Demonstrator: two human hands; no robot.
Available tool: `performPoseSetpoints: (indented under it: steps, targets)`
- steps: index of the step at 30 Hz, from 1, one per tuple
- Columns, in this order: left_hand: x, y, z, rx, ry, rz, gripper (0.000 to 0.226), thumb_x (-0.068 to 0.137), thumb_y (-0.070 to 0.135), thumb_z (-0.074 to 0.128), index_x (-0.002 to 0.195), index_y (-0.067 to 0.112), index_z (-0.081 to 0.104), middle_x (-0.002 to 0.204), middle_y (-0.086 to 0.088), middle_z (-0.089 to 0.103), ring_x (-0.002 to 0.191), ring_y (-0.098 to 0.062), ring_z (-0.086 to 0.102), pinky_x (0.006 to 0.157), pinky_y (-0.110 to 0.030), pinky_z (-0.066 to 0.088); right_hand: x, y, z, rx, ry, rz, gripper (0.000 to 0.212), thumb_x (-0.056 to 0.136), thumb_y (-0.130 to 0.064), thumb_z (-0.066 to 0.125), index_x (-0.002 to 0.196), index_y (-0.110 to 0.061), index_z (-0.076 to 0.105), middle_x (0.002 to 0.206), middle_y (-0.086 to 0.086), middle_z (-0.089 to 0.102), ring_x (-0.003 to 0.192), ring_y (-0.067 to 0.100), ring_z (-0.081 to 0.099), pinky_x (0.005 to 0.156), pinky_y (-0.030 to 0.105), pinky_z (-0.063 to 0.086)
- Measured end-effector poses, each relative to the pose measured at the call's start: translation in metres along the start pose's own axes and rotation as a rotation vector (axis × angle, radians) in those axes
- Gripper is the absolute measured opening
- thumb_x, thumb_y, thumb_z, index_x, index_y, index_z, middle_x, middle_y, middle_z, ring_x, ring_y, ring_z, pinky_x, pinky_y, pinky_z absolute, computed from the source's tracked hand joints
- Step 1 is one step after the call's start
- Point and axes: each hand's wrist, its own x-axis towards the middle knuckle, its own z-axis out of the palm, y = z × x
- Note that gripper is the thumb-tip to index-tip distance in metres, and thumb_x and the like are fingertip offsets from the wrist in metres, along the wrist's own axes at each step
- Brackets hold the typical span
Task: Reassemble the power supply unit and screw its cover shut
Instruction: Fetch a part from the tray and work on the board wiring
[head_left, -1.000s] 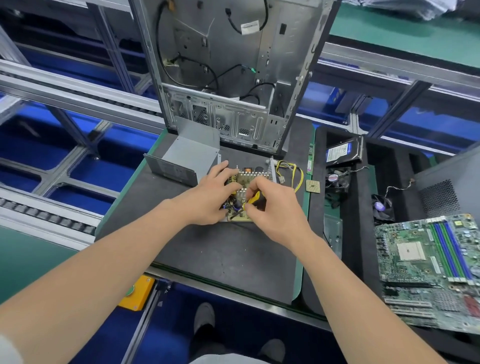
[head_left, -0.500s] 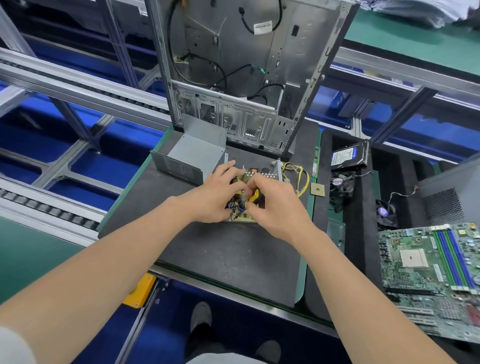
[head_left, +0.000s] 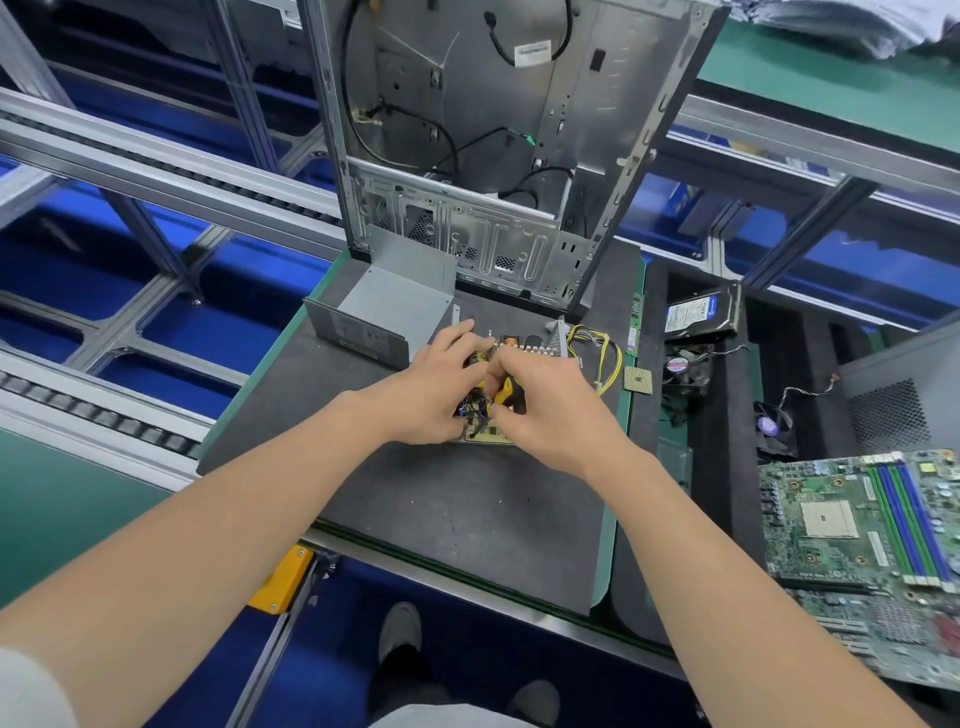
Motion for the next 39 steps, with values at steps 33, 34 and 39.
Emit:
performPoseSetpoints:
  steps: [33, 34, 39]
  targets:
    - [-0.012, -0.013, 0.001, -0.696, 0.133, 0.028, 0.024, 0.078, 0.041, 0.087, 0.074, 0.044, 0.063, 0.105, 0.035, 0.068, 0.155, 0.005, 0.0, 0.117, -0.041, 0.033, 0.026, -0.028, -0.038, -0.359, -0.398, -0.188, 0.012, 0.094, -0.019, 0.059, 0.105, -0.023, 0.062, 0.101, -0.008, 0.049, 0.088, 0.023, 0.06, 0.073, 0.044, 0.052]
    - [-0.013, -0.014, 0.0, -0.692, 0.121, 0.034, 0.023, 0.078, 0.04, 0.088, 0.077, 0.042, 0.065, 0.11, 0.035, 0.068, 0.155, 0.005, -0.001, 0.117, -0.039, 0.032, 0.028, -0.027, -0.039, -0.368, -0.408, -0.183, 0.014, 0.094, -0.015, 0.061, 0.104, -0.023, 0.064, 0.1, -0.008, 0.052, 0.091, 0.023, 0.061, 0.076, 0.045, 0.053]
    - [-0.013, -0.01, -0.001, -0.791, 0.123, 0.018, 0.02, 0.081, 0.03, 0.086, 0.077, 0.027, 0.067, 0.11, 0.017, 0.074, 0.153, 0.01, -0.003, 0.124, -0.039, 0.02, 0.035, -0.036, -0.022, -0.381, -0.277, 0.102, 0.026, 0.102, -0.037, 0.056, 0.103, -0.015, 0.069, 0.08, 0.006, 0.051, 0.087, 0.034, 0.064, 0.068, 0.039, 0.051]
